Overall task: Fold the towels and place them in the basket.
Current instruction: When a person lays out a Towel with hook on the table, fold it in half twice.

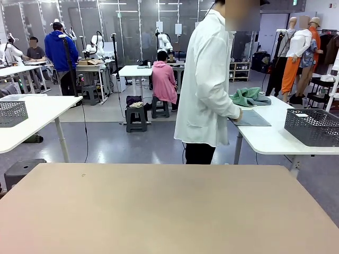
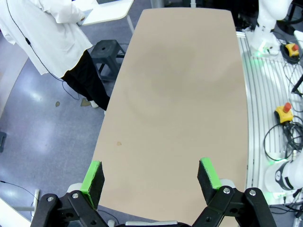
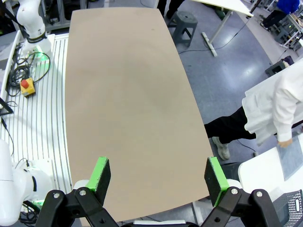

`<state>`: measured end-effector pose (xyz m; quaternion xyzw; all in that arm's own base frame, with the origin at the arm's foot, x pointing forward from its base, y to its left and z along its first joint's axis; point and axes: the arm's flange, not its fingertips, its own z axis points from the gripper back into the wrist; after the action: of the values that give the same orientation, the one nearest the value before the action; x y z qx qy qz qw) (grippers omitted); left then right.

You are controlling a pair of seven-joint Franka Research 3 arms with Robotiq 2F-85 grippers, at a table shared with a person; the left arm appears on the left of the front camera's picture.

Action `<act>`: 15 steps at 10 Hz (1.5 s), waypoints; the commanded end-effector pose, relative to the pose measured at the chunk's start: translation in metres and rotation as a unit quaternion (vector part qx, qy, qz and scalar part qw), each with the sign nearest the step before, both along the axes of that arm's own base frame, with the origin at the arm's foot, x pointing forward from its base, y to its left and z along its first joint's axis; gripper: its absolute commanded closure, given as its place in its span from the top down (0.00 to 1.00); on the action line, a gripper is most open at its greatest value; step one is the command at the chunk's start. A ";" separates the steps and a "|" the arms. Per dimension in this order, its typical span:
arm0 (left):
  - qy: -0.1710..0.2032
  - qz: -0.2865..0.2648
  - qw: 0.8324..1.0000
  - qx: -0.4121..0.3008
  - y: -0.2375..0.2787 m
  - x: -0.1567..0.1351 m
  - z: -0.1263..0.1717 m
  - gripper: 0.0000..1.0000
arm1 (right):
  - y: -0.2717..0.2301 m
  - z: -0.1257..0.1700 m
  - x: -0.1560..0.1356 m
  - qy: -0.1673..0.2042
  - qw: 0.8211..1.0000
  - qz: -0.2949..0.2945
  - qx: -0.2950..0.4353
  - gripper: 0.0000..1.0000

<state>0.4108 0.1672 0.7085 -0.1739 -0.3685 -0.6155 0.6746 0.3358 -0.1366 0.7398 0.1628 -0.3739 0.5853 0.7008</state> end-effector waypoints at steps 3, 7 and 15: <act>-0.002 0.000 1.000 0.000 -0.001 0.000 0.001 1.00 | 0.001 -0.001 0.000 -0.005 1.000 0.002 0.000 1.00; -0.002 0.000 1.000 0.000 -0.001 0.000 0.001 1.00 | 0.001 -0.001 0.000 -0.005 1.000 0.002 0.000 1.00; -0.002 0.000 1.000 0.000 -0.001 0.000 0.001 1.00 | 0.001 -0.001 0.000 -0.005 1.000 0.002 0.000 1.00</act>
<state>0.4108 0.1672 0.7085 -0.1739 -0.3685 -0.6155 0.6746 0.3358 -0.1366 0.7398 0.1628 -0.3739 0.5853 0.7008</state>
